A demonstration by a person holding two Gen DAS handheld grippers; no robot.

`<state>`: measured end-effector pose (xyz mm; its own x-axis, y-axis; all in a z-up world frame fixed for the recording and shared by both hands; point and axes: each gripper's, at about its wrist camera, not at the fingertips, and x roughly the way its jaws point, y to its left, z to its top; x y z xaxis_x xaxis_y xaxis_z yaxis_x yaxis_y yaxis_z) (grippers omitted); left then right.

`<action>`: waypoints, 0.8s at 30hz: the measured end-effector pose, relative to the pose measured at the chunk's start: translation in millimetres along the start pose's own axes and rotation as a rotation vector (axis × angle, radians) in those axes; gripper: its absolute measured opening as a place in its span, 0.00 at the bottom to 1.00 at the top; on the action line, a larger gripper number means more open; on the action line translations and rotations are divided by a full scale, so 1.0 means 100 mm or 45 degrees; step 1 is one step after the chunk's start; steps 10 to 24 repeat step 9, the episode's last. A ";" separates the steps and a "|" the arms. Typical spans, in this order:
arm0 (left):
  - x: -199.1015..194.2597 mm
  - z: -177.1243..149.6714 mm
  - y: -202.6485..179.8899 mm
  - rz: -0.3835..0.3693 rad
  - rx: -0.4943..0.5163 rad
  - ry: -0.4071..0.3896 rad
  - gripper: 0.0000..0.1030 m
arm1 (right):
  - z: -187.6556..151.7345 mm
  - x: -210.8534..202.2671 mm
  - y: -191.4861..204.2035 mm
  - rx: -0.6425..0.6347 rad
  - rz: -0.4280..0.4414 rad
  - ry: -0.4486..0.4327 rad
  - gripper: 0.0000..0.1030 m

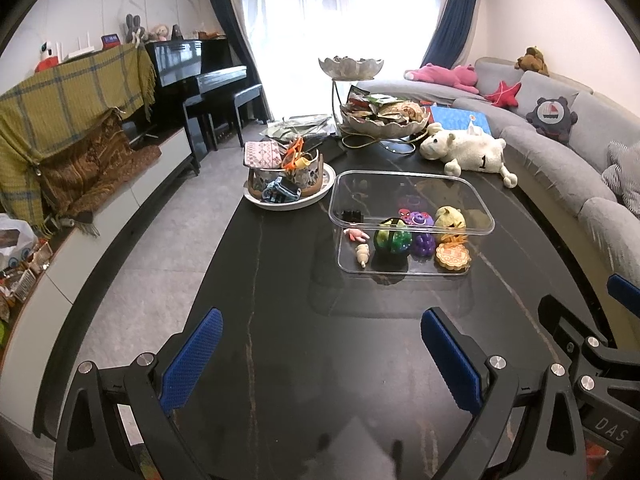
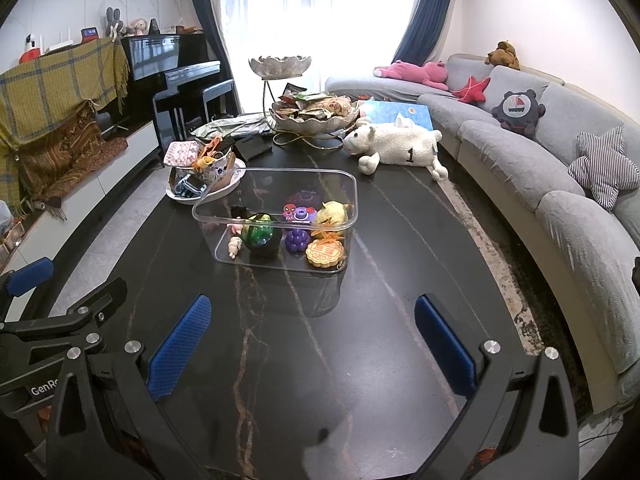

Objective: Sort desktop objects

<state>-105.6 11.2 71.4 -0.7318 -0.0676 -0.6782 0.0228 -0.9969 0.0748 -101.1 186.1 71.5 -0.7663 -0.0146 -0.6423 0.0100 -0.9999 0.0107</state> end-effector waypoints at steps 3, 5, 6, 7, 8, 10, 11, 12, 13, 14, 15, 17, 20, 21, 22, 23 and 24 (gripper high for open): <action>0.00 0.00 0.01 -0.007 -0.008 0.007 0.95 | 0.00 0.00 0.01 0.001 0.001 -0.001 0.98; 0.00 0.00 0.01 -0.006 -0.006 0.009 0.95 | -0.01 0.01 0.04 -0.003 -0.005 -0.003 0.98; 0.00 0.00 0.01 -0.004 -0.005 0.009 0.95 | -0.01 0.01 0.04 -0.004 -0.006 -0.003 0.98; 0.00 0.00 0.00 -0.002 -0.003 0.009 0.95 | -0.01 0.01 0.05 -0.004 -0.006 -0.002 0.98; 0.01 0.00 0.00 -0.001 -0.003 0.009 0.95 | -0.01 0.01 0.04 -0.002 -0.006 -0.002 0.98; 0.01 0.00 0.00 -0.004 -0.004 0.013 0.95 | -0.02 0.01 0.05 -0.001 -0.007 -0.001 0.98; 0.01 0.00 0.00 -0.004 -0.004 0.013 0.95 | -0.02 0.01 0.05 -0.001 -0.007 -0.001 0.98; 0.01 0.00 0.00 -0.004 -0.004 0.013 0.95 | -0.02 0.01 0.05 -0.001 -0.007 -0.001 0.98; 0.01 0.00 0.00 -0.004 -0.004 0.013 0.95 | -0.02 0.01 0.05 -0.001 -0.007 -0.001 0.98; 0.01 0.00 0.00 -0.004 -0.004 0.013 0.95 | -0.02 0.01 0.05 -0.001 -0.007 -0.001 0.98; 0.01 0.00 0.00 -0.004 -0.004 0.013 0.95 | -0.02 0.01 0.05 -0.001 -0.007 -0.001 0.98; 0.01 0.00 0.00 -0.004 -0.004 0.013 0.95 | -0.02 0.01 0.05 -0.001 -0.007 -0.001 0.98; 0.01 0.00 0.00 -0.004 -0.004 0.013 0.95 | -0.02 0.01 0.05 -0.001 -0.007 -0.001 0.98; 0.01 0.00 0.00 -0.004 -0.004 0.013 0.95 | -0.02 0.01 0.05 -0.001 -0.007 -0.001 0.98; 0.01 0.00 0.00 -0.004 -0.004 0.013 0.95 | -0.02 0.01 0.05 -0.001 -0.007 -0.001 0.98; 0.01 0.00 0.00 -0.004 -0.004 0.013 0.95 | -0.02 0.01 0.05 -0.001 -0.007 -0.001 0.98; 0.01 0.00 0.00 -0.004 -0.004 0.013 0.95 | -0.02 0.01 0.05 -0.001 -0.007 -0.001 0.98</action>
